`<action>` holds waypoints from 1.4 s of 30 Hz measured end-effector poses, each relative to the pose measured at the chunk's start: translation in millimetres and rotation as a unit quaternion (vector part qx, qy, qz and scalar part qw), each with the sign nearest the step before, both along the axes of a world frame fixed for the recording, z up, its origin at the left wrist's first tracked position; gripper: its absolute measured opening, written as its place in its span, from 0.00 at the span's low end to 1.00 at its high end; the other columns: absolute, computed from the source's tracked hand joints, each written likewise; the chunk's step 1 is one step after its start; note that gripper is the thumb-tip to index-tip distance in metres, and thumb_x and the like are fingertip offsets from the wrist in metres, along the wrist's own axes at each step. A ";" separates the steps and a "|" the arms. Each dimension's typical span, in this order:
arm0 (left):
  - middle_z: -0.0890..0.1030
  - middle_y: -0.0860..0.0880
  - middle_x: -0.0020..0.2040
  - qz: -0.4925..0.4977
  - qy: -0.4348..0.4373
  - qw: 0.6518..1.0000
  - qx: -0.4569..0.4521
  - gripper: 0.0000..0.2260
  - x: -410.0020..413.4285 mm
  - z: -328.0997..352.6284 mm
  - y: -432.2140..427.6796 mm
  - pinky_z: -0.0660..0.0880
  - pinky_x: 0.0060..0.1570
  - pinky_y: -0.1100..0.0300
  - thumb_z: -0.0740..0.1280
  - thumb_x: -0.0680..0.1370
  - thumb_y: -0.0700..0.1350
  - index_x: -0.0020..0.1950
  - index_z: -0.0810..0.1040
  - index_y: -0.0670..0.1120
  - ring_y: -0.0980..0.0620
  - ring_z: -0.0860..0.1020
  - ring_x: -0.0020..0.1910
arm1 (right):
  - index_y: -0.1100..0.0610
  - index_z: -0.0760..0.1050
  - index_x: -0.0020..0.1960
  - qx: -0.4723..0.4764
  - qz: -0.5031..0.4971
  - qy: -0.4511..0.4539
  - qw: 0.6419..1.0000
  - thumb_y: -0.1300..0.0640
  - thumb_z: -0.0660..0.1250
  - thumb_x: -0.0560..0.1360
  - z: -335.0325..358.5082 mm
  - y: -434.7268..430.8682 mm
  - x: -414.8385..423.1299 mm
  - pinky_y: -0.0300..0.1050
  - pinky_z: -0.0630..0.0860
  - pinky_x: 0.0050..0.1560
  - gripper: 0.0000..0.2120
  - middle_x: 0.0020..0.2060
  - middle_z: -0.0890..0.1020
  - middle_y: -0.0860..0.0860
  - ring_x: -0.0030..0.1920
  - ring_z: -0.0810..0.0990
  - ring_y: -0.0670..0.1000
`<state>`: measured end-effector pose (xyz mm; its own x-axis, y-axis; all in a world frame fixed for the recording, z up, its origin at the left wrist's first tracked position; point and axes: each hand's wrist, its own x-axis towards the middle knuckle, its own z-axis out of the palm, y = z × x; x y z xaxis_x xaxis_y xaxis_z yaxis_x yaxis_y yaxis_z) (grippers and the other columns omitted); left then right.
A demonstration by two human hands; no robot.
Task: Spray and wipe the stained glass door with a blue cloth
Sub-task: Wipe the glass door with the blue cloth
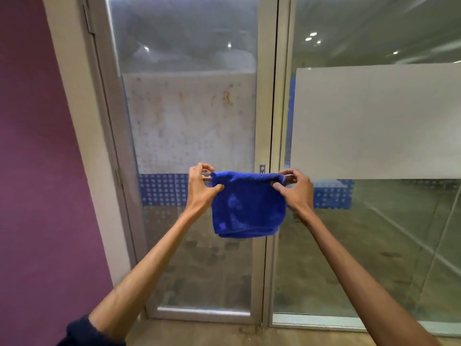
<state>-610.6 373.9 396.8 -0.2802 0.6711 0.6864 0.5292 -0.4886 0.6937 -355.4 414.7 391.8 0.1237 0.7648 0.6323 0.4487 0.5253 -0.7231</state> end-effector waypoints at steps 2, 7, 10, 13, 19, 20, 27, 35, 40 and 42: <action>0.70 0.44 0.57 0.008 0.022 0.999 0.022 0.18 -9.4 5.8 -3.3 0.72 0.44 0.75 0.74 0.66 0.33 0.50 0.74 0.47 0.55 0.75 0.49 | 0.49 0.80 0.45 0.059 -0.031 -0.049 0.997 0.55 0.77 0.68 4.4 1.2 -14.6 0.50 0.74 0.48 0.09 0.40 0.81 0.44 0.46 0.80 0.50; 0.66 0.45 0.60 0.024 0.044 0.997 0.055 0.20 -47.2 9.7 -2.7 0.75 0.35 0.70 0.71 0.69 0.31 0.56 0.73 0.47 0.59 0.75 0.48 | 0.49 0.81 0.43 0.122 -0.050 -0.068 0.989 0.54 0.79 0.64 3.7 17.4 -53.0 0.52 0.71 0.52 0.10 0.50 0.76 0.48 0.52 0.76 0.49; 0.64 0.46 0.62 0.046 0.032 0.996 0.074 0.22 -77.7 7.7 5.2 0.76 0.37 0.69 0.71 0.69 0.31 0.57 0.71 0.49 0.57 0.78 0.47 | 0.49 0.82 0.42 0.141 -0.063 -0.084 0.984 0.53 0.80 0.62 3.5 28.9 -85.3 0.51 0.65 0.54 0.11 0.53 0.75 0.48 0.54 0.75 0.49; 0.61 0.49 0.62 0.063 0.032 0.993 0.091 0.24 -113.8 8.0 16.7 0.77 0.38 0.67 0.71 0.69 0.31 0.58 0.70 0.51 0.61 0.76 0.48 | 0.48 0.82 0.42 0.162 -0.077 -0.083 0.980 0.52 0.80 0.61 9.2 43.7 -125.4 0.53 0.66 0.54 0.11 0.54 0.75 0.49 0.57 0.76 0.51; 0.58 0.55 0.61 0.071 0.063 0.989 0.115 0.25 -196.7 15.9 50.8 0.78 0.38 0.65 0.70 0.69 0.32 0.62 0.69 0.49 0.54 0.75 0.51 | 0.48 0.82 0.40 0.246 -0.112 -0.078 0.960 0.54 0.81 0.60 23.5 71.7 -211.0 0.59 0.60 0.67 0.11 0.57 0.77 0.51 0.60 0.76 0.53; 0.57 0.55 0.62 0.075 0.069 0.988 0.120 0.26 -209.4 17.1 57.0 0.79 0.39 0.64 0.70 0.69 0.32 0.62 0.68 0.50 0.53 0.76 0.51 | 0.48 0.82 0.39 0.256 -0.115 -0.082 0.956 0.55 0.81 0.61 25.0 75.7 -224.0 0.64 0.58 0.70 0.11 0.58 0.77 0.52 0.62 0.76 0.54; 0.57 0.56 0.63 0.082 0.097 0.981 0.144 0.35 -288.3 24.4 100.3 0.79 0.48 0.64 0.69 0.68 0.29 0.67 0.63 0.57 0.52 0.79 0.45 | 0.52 0.83 0.39 0.290 -0.120 -0.098 0.944 0.59 0.82 0.61 25.3 112.5 -303.2 0.74 0.49 0.73 0.10 0.58 0.78 0.55 0.67 0.74 0.58; 0.54 0.48 0.70 0.108 0.148 0.969 0.165 0.41 -349.0 33.0 159.6 0.77 0.53 0.65 0.65 0.68 0.26 0.69 0.61 0.63 0.50 0.75 0.55 | 0.52 0.83 0.40 0.315 -0.135 -0.104 0.934 0.58 0.82 0.61 41.9 172.5 -367.8 0.73 0.53 0.72 0.11 0.54 0.79 0.55 0.58 0.77 0.58; 0.55 0.50 0.69 0.105 0.127 0.968 0.192 0.40 -382.8 51.6 213.0 0.77 0.51 0.66 0.67 0.68 0.26 0.69 0.63 0.62 0.51 0.75 0.56 | 0.49 0.83 0.41 0.312 -0.147 -0.072 0.936 0.50 0.75 0.63 56.7 228.8 -406.8 0.69 0.60 0.69 0.07 0.51 0.79 0.53 0.55 0.78 0.57; 0.55 0.50 0.69 0.104 0.108 0.967 0.208 0.39 -400.0 63.7 236.7 0.78 0.48 0.67 0.68 0.68 0.27 0.68 0.65 0.61 0.54 0.75 0.55 | 0.49 0.83 0.41 0.315 -0.149 -0.062 0.935 0.50 0.74 0.64 65.0 253.2 -425.4 0.68 0.63 0.66 0.07 0.49 0.79 0.51 0.53 0.78 0.55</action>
<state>-1010.6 610.6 460.5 -0.1997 0.2697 0.9420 0.7566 -0.5684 0.3231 -780.8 667.9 456.8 0.1684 0.1779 0.9695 0.7030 0.6678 -0.2446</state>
